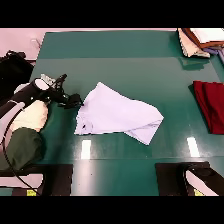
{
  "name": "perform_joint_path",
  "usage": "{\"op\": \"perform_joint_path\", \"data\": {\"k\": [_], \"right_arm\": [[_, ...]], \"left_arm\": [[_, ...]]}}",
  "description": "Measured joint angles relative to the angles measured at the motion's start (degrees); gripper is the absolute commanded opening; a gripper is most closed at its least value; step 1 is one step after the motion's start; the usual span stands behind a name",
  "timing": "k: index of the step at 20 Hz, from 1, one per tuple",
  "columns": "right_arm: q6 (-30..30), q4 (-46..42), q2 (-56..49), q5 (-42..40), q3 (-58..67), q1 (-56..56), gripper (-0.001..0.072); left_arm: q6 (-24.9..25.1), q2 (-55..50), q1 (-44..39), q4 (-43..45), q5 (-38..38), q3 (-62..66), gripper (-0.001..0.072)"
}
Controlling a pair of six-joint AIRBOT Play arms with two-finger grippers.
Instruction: Fold the shirts.
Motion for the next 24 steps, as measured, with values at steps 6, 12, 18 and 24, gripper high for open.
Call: {"op": "perform_joint_path", "data": {"k": [6,12,18,24], "right_arm": [[0.1,-0.5,0.0,2.5,-1.1,0.0,0.0017],[4.3,-9.5,0.1,12.0,-20.0,0.0,0.0020],[6.6,-12.3,0.1,8.0,-49.4,0.0,0.0345],[7.4,-5.4,-0.2,0.0,-65.8,0.0,0.0345]], "left_arm": [[0.8,-0.7,-1.3,-1.9,-1.3,3.6,0.0019],[1.6,-0.8,-1.5,-2.0,-6.7,17.4,0.0019],[1.9,-0.8,-1.5,-0.9,-9.3,23.0,0.0019],[2.0,-0.8,-1.5,0.4,-9.9,23.9,0.0019]]}}
